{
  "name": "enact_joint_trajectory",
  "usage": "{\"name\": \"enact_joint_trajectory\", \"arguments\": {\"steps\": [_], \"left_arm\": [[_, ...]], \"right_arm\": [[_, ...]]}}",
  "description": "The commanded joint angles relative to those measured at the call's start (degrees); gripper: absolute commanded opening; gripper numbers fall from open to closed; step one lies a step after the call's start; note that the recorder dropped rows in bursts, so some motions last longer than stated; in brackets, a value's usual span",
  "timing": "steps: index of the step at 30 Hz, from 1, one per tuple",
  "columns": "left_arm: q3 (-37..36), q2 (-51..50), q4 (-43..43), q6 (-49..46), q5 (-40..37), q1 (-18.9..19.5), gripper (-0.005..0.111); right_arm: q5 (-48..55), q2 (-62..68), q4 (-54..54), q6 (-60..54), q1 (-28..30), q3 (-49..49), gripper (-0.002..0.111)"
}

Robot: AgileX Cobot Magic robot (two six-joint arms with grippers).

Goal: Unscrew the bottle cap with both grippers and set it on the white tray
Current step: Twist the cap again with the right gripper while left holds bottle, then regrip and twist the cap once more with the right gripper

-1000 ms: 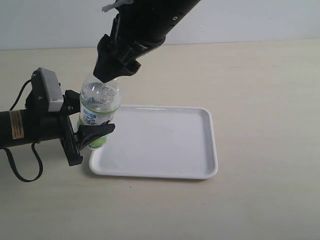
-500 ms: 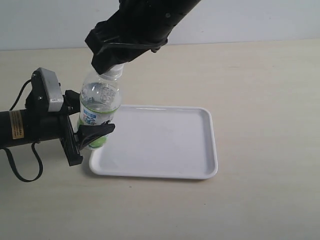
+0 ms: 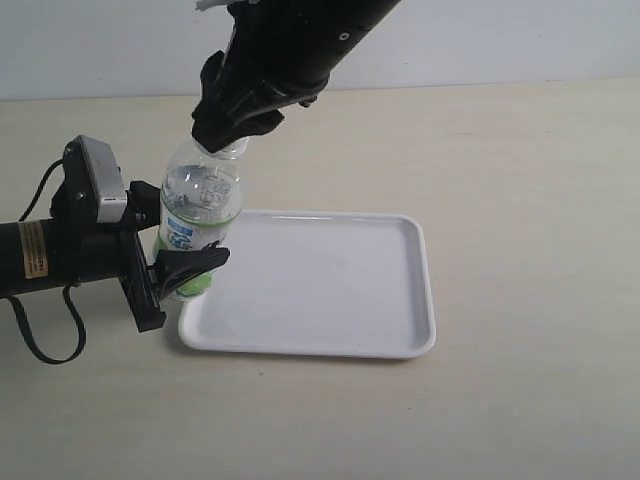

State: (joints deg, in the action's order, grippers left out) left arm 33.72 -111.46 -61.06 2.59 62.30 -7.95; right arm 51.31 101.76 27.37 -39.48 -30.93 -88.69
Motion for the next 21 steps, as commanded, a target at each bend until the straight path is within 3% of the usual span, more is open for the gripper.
{"name": "enact_joint_trajectory", "arguments": {"steps": [1,21], "left_arm": [[-0.23,0.42,0.46,0.64,2.58,-0.03,0.0],[-0.23,0.42,0.46,0.64,2.58,-0.03,0.0]], "right_arm": [[-0.44,-0.5,-1.07,-12.38,0.22,-0.4,0.0],[-0.58,-0.5,-0.97,-61.81,0.22,-0.4,0.0]]}}
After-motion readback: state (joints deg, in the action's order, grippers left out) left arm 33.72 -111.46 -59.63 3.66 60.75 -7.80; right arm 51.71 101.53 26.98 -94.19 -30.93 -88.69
